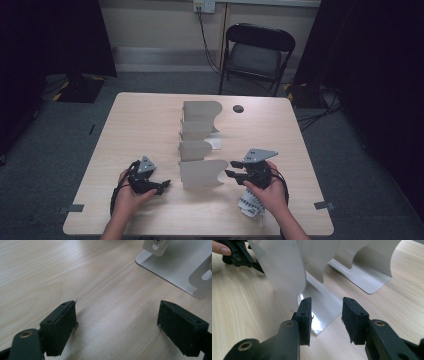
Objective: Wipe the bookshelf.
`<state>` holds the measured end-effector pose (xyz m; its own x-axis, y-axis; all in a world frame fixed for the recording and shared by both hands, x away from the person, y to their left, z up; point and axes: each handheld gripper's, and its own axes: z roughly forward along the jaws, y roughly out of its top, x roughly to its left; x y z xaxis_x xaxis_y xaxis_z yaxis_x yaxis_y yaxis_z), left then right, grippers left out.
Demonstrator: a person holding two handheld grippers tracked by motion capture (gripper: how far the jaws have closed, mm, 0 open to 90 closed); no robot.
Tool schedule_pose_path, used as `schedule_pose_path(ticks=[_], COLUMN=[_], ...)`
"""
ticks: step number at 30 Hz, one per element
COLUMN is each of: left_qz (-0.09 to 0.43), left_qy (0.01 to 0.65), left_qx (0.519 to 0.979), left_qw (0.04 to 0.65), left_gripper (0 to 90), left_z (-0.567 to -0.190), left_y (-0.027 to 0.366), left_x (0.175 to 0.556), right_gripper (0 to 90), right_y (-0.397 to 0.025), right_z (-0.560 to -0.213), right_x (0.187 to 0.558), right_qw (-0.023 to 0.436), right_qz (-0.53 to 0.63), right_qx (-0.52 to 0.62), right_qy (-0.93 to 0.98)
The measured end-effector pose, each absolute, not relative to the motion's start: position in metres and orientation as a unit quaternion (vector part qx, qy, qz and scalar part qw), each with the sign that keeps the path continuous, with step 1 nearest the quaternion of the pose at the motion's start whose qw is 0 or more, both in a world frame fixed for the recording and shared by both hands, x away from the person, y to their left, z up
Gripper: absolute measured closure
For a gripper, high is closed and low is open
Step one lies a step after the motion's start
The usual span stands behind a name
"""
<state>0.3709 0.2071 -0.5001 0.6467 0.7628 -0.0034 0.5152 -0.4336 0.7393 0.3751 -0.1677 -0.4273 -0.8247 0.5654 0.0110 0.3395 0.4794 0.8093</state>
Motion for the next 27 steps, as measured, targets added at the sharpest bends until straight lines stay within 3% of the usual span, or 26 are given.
schedule_pose_path(ticks=[20, 27], left_qz=[0.167, 0.167], left_qy=[0.386, 0.386], left_qx=[0.829, 0.829], left_qw=[0.368, 0.368], left_gripper=[15.5, 15.5], left_z=[-0.500, -0.500], left_y=[0.207, 0.207], left_x=[0.371, 0.371], right_gripper=[63.7, 63.0], right_y=[-0.139, -0.145], right_z=[-0.439, -0.444], right_x=[0.368, 0.382], right_qw=[0.123, 0.119], right_qz=[0.429, 0.428], right_qx=[0.242, 0.256], right_qy=[0.861, 0.859])
